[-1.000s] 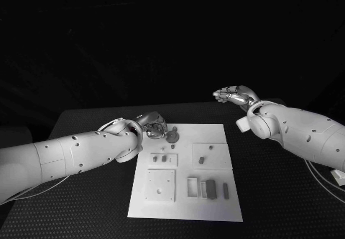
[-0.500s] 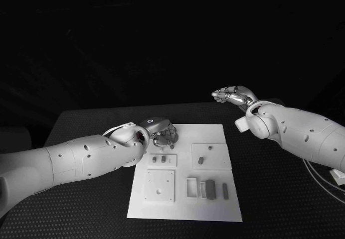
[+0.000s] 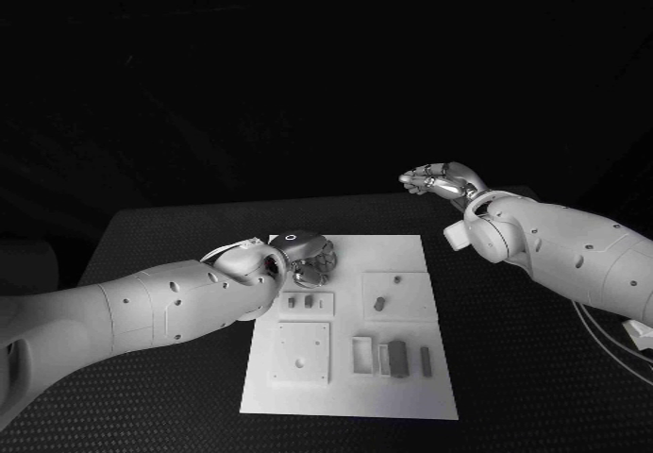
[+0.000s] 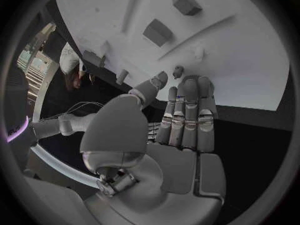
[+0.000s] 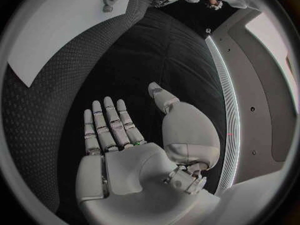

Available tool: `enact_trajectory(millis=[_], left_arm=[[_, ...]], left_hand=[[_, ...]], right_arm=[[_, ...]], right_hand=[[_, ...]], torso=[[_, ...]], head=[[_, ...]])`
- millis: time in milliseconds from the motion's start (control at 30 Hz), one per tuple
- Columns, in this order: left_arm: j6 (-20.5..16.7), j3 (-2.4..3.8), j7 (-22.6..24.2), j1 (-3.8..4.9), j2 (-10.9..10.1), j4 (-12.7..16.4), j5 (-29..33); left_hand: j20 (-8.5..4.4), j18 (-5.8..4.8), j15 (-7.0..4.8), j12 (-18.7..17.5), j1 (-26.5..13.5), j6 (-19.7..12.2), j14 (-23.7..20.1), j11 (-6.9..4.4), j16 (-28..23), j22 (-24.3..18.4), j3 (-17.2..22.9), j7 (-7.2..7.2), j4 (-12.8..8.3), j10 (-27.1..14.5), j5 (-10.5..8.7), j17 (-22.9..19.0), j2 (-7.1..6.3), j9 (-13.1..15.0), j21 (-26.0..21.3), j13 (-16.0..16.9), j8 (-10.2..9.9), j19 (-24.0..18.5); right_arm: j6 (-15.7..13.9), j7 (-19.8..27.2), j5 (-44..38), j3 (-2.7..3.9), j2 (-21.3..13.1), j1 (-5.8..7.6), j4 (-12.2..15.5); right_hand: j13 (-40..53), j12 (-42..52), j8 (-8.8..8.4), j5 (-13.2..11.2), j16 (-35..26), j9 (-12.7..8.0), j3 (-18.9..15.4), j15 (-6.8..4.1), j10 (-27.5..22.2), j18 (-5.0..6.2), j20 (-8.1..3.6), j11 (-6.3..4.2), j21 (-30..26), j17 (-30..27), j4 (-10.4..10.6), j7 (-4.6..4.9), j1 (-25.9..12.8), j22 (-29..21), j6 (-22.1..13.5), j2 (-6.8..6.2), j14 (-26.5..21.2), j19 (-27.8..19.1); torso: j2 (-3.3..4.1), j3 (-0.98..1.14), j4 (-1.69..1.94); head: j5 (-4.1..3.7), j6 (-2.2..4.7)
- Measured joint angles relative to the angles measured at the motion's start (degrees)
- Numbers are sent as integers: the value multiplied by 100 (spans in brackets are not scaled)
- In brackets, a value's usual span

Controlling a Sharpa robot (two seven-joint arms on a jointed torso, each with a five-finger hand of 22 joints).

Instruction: Assemble the parts on the task board

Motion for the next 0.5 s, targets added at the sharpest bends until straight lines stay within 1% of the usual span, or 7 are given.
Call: enact_trajectory(millis=[133,233,400,500], left_arm=[[73,-1,-24,-3,9,-23,-46],[105,-2,-42,-7,20,-61,-75],[122,-2,-64,-54,56,-113,-110],[135,-4,-74,-66,76,-139,-127]], left_hand=[[-15,4,-8,-21,2,21,8,-26,95,77,-9,21,-9,31,0,67,2,-25,13,-14,0,25],[-1,8,-10,-45,2,21,10,-27,124,121,-15,21,-16,32,0,100,2,-47,37,-29,0,40],[-1,14,-10,-112,2,21,10,-24,161,168,-15,21,-16,29,0,133,2,-76,37,-60,-22,40],[3,32,-10,-112,2,21,10,-15,246,168,-15,21,-15,20,0,167,2,-86,68,-66,-22,62]], right_arm=[[0,0,0,0,-6,0,8],[0,0,-1,0,-9,0,15],[0,0,-1,0,-13,0,26],[0,0,-1,0,-11,0,29]], right_hand=[[0,0,0,0,0,0,0,0,0,0,0,0,0,0,0,0,0,-2,0,0,0,0],[0,0,0,0,0,0,0,0,0,0,0,0,0,0,0,0,0,-2,0,0,0,0],[0,0,0,0,0,-5,0,0,0,0,0,0,0,-1,0,0,0,1,0,0,0,0],[0,0,0,0,0,-5,0,0,0,0,0,0,0,-1,0,0,0,1,0,0,0,0]], torso=[[0,2,0],[-3,4,0],[-4,4,2],[-4,4,3]], head=[[-7,-12],[-9,-20],[-10,-21],[-8,-21]])
